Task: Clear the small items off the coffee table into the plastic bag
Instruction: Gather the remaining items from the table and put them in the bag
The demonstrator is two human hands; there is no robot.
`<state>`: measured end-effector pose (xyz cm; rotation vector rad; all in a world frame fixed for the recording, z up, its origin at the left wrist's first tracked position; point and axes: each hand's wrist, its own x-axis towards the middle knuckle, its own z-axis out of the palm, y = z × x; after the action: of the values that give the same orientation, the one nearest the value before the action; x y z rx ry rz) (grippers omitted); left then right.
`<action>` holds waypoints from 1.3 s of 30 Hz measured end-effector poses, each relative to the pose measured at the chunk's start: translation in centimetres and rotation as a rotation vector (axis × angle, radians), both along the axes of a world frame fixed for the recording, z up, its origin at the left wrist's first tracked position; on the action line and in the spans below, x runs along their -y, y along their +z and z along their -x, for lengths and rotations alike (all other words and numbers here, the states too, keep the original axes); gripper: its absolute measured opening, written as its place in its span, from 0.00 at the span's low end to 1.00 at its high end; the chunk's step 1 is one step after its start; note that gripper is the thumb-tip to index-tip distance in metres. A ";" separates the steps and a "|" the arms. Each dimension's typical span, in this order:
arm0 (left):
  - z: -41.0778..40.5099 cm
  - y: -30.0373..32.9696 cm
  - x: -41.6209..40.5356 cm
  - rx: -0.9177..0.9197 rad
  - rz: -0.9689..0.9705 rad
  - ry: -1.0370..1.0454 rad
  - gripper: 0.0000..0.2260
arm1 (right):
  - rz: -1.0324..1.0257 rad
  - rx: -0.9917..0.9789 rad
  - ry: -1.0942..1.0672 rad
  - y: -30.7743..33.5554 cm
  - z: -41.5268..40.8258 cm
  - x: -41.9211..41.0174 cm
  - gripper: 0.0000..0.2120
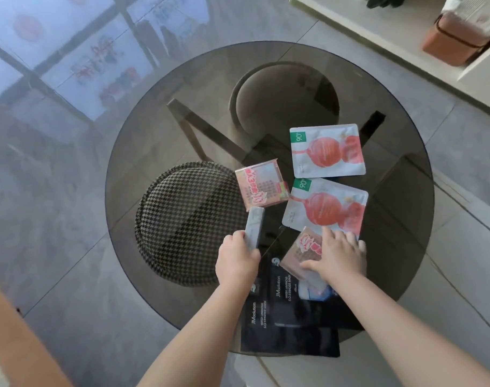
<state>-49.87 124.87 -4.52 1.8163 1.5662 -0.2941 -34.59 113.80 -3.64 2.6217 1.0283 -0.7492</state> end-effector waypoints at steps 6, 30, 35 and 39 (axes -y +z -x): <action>0.9 -0.2 -3.5 0.019 -0.037 0.089 0.19 | -0.285 -0.348 -0.167 0.7 -1.9 -4.3 0.22; 1.5 -1.9 -5.9 0.122 0.143 0.235 0.22 | -0.409 -0.512 -0.788 -3.9 0.0 -13.8 0.30; 1.8 -1.1 -4.8 0.111 0.103 0.193 0.21 | -0.631 -0.783 -0.953 -2.3 1.2 -11.8 0.20; 3.5 0.6 -2.7 0.214 0.228 0.315 0.22 | -0.639 -0.896 -0.930 0.0 2.4 -8.6 0.16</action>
<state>-53.33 127.57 -3.95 1.3569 1.5671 -0.1194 -37.01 122.38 -3.61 3.3418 0.0177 -2.2483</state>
